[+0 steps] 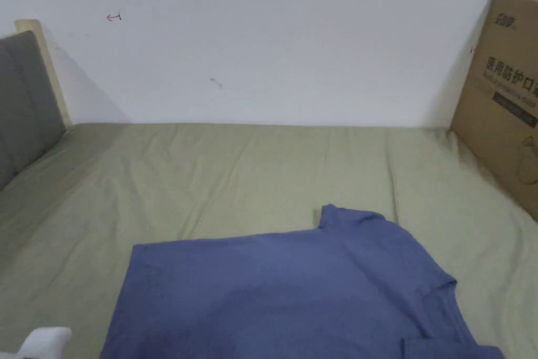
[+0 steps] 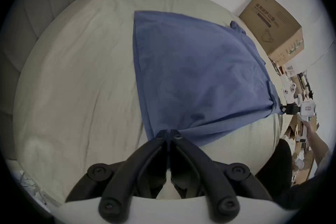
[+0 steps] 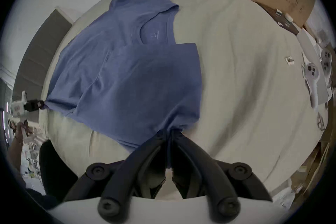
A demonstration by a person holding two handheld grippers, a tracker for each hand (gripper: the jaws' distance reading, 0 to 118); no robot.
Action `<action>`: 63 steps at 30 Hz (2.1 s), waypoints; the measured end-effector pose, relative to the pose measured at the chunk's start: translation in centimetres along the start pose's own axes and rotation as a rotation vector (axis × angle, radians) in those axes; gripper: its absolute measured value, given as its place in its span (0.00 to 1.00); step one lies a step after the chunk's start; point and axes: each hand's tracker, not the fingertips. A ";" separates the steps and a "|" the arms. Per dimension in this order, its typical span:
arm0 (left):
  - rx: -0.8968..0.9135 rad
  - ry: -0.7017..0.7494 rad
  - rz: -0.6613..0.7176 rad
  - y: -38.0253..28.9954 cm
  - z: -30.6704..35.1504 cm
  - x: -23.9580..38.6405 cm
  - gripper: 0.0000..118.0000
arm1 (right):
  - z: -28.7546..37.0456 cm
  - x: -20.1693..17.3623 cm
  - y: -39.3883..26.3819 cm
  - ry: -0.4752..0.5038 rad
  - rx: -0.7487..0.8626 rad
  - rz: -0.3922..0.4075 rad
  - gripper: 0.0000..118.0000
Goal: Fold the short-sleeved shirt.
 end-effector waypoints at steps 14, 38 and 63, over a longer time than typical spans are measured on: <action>0.018 0.044 -0.014 1.6 1.9 1.9 0.01 | 1.8 0.2 -2.7 0.006 -0.033 -0.027 0.03; 0.441 0.082 0.219 -8.3 12.2 6.2 0.43 | 10.7 -7.3 -6.8 0.102 0.570 -0.180 0.27; 0.089 0.107 0.228 -7.2 -0.1 0.3 0.03 | 7.2 -4.2 -6.4 0.137 0.357 -0.253 0.02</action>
